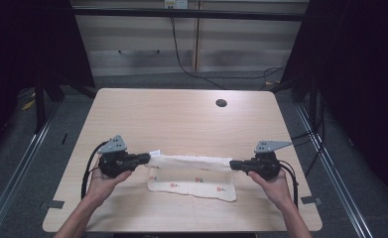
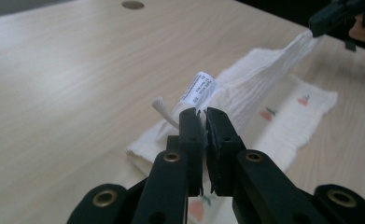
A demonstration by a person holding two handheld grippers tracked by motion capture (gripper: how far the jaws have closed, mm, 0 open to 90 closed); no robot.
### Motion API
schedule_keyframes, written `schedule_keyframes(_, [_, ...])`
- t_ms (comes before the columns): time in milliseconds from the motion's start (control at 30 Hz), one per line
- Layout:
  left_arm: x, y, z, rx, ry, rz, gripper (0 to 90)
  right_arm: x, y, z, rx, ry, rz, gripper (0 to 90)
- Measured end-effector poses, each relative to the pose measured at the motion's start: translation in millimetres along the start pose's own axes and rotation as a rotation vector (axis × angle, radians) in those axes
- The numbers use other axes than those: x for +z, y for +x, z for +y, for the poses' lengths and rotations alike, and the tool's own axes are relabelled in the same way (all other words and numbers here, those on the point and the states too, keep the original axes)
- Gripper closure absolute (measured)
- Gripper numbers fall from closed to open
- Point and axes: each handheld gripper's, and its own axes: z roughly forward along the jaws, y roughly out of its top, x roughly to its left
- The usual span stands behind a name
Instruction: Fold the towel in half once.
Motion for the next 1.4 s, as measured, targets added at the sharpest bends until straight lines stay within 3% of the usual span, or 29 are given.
schedule_keyframes(167, [3.0,-0.7,-11.8,-0.014,0.026,-0.018,85.7,10.9,8.4,-19.1,0.002,0.079,0.014,89.5])
schedule_keyframes(333, [19.0,-5.5,-30.6,-0.001,0.110,-0.026,85.5,17.1,4.7,-33.2,0.023,0.116,0.012,89.3])
schedule_keyframes(600, [22.5,-15.1,-35.7,0.033,0.155,-0.043,84.3,20.7,8.3,-43.1,0.018,0.161,0.022,86.3])
schedule_keyframes(700, [22.4,-16.5,-35.0,0.037,0.164,-0.041,81.1,21.3,9.2,-45.1,0.029,0.156,0.026,85.1])
schedule_keyframes(900, [10.3,-9.7,-33.0,-0.005,0.111,-0.045,71.4,19.0,12.8,-42.6,0.031,0.139,0.031,78.8])
schedule_keyframes(1067, [5.9,-2.9,-30.4,-0.033,0.088,-0.029,70.0,10.3,10.9,-38.0,0.040,0.118,0.021,69.9])
schedule_keyframes(1200, [14.8,0.4,-27.6,-0.035,0.110,-0.014,70.8,6.5,5.3,-33.9,0.049,0.102,-0.011,68.0])
schedule_keyframes(1400, [41.3,1.4,-17.9,-0.004,0.136,-0.028,76.4,13.1,-14.8,-21.8,0.060,0.096,-0.060,74.2])
